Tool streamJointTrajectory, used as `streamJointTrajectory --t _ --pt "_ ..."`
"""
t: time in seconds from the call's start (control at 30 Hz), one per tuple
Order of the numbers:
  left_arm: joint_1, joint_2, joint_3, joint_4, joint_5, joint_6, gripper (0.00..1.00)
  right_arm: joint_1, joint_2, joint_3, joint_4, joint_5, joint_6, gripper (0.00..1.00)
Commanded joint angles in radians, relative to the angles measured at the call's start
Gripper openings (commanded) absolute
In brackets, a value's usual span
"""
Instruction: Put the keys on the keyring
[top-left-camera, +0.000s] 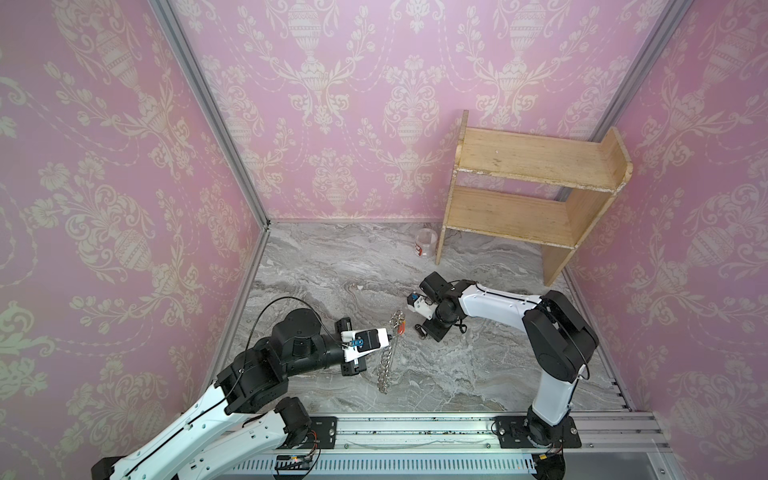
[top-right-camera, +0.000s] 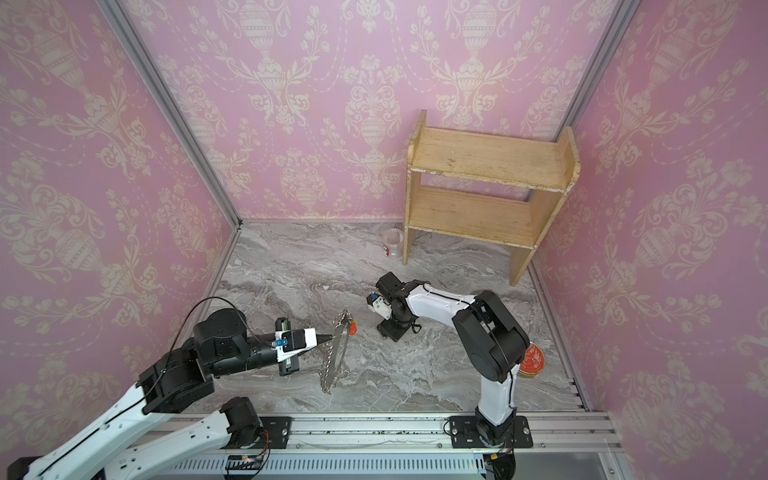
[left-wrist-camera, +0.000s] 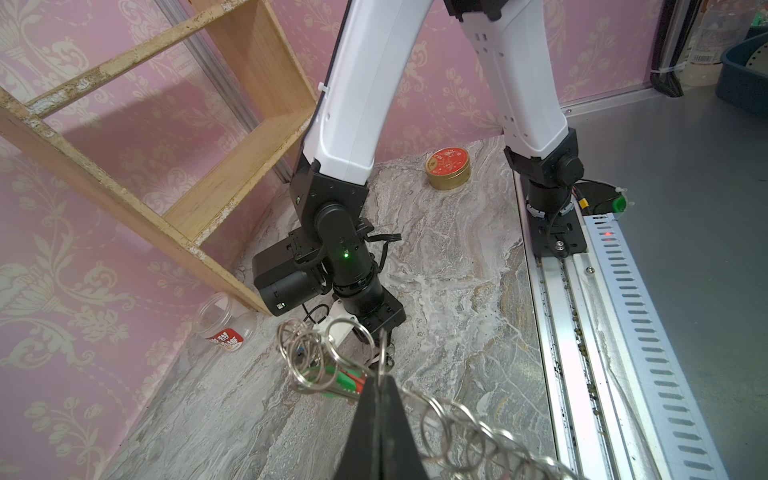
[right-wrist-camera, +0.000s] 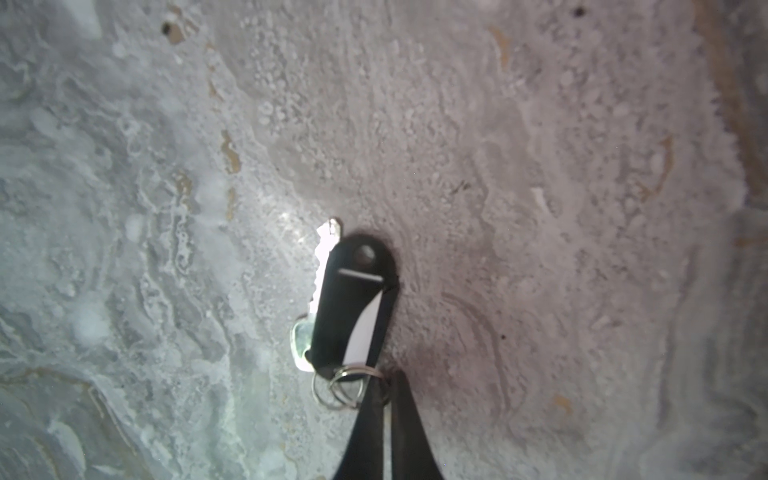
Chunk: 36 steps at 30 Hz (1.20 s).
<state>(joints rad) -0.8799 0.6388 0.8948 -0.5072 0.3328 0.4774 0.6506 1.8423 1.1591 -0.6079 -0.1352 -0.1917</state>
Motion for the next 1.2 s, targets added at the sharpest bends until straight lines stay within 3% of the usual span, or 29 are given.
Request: streamJointTrajectory --t 0.0,0.23,0.43,0.63,0.97,1.17 --pt "0.001 -0.022 0.033 0.011 -0.01 -0.006 0.0 0.006 -0.008 0.006 -0.014 -0.04 -0.019 0.0" --pt "0.001 -0.032 0.045 -0.005 -0.012 -0.006 0.0 -0.051 -0.21 -0.081 0.074 -0.118 0.085 0.0" --pt "0.001 -0.032 0.041 0.0 -0.01 -0.006 0.0 -0.154 -0.188 -0.047 -0.073 -0.031 0.286 0.0" --pt "0.001 -0.031 0.036 0.005 -0.01 -0.005 0.0 -0.217 -0.203 -0.178 -0.021 -0.084 0.39 0.0" --pt "0.001 -0.018 0.044 0.008 -0.004 -0.013 0.0 -0.118 -0.282 -0.143 0.061 -0.306 0.479 0.0" --pt "0.0 -0.019 0.043 0.009 0.0 -0.01 0.0 -0.077 -0.316 -0.162 0.18 -0.442 0.618 0.0"
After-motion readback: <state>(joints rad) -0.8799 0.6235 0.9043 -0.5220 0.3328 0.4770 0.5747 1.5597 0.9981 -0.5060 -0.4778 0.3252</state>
